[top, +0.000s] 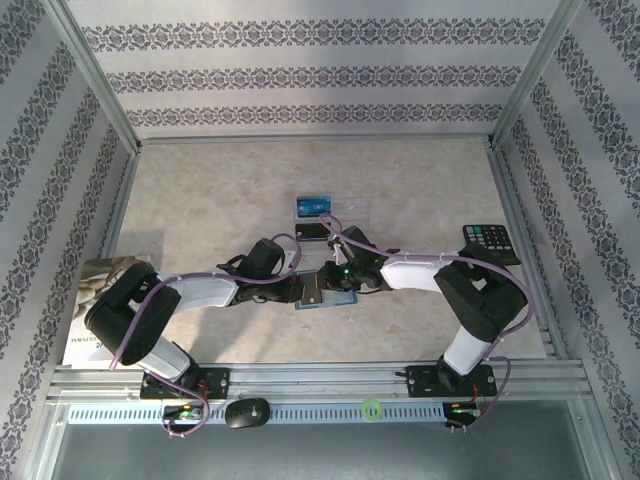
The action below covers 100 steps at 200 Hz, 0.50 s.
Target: Take the credit cards out of the card holder
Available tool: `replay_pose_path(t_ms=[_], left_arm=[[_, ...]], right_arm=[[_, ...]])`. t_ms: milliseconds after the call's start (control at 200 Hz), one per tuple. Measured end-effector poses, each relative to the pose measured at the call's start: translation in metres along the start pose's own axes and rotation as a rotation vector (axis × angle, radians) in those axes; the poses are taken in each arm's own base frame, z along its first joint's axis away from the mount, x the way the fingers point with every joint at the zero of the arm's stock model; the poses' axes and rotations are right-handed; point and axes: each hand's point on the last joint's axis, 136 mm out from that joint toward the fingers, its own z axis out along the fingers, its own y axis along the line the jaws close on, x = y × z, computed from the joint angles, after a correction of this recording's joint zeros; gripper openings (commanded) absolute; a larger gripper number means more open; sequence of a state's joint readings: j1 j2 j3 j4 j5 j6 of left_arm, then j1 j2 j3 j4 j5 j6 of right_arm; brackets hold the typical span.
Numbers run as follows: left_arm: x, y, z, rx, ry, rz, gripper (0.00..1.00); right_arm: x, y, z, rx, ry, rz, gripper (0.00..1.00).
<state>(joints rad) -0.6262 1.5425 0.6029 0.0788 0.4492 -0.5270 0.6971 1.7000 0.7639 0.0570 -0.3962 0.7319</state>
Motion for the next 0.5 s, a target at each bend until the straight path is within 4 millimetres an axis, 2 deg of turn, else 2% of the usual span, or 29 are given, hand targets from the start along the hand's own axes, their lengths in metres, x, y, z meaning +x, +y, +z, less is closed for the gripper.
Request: replay_pose_path(t_ms=[115, 260, 500], left_arm=[[-0.0002, -0.0006, 0.0002, 0.003, 0.002, 0.000, 0.00], [-0.0006, -0.0008, 0.0007, 0.010, 0.007, -0.005, 0.00], [-0.0009, -0.0006, 0.0007, 0.012, 0.007, -0.007, 0.00]], right_arm=[[0.0001, 0.0007, 0.0014, -0.013, 0.007, 0.006, 0.16], [-0.0020, 0.0012, 0.0020, -0.023, 0.003, 0.018, 0.00], [-0.0052, 0.0002, 0.0012, -0.031, -0.018, 0.024, 0.00]])
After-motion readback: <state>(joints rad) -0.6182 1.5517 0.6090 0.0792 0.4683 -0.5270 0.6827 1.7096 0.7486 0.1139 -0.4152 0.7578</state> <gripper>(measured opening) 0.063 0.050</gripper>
